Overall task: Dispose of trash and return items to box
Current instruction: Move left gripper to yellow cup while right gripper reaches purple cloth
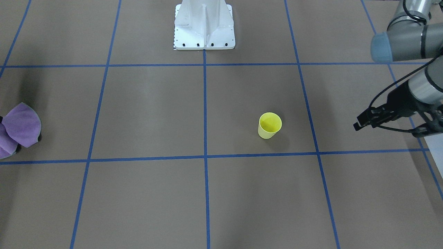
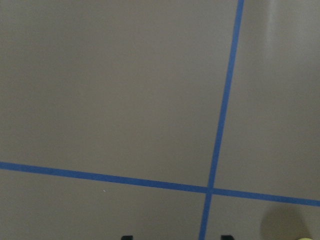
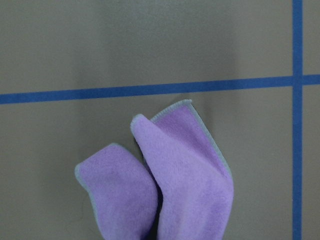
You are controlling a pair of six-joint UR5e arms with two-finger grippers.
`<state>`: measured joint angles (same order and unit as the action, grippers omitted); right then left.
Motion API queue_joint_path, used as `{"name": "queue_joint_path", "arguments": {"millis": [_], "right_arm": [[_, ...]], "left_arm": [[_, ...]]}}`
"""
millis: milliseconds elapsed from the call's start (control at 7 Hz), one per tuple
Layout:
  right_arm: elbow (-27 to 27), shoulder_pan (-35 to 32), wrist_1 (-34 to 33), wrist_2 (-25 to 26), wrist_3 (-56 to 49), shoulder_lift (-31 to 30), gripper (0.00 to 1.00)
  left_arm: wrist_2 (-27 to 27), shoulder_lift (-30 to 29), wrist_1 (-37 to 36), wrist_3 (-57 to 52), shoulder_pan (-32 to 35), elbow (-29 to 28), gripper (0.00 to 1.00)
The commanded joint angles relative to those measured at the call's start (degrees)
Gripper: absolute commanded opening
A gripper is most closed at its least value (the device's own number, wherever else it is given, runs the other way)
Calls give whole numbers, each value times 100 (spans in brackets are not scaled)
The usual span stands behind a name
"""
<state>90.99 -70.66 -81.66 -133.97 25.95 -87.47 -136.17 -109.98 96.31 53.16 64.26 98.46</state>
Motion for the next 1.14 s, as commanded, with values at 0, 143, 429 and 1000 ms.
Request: {"name": "queue_joint_path", "arguments": {"millis": [0, 143, 429, 1000], "right_arm": [[-284, 175, 449, 12, 209, 46, 88], [-293, 176, 458, 3, 400, 37, 1], [-127, 185, 397, -154, 393, 55, 0], [1206, -1147, -1825, -279, -1108, 81, 0]], "left_arm": [[353, 3, -7, 938, -623, 480, 67], [458, -5, -7, 1090, -816, 516, 67], [1203, -163, 11, 1747, -1824, 534, 67], [1399, -541, 54, 1865, -2075, 0, 67]]}}
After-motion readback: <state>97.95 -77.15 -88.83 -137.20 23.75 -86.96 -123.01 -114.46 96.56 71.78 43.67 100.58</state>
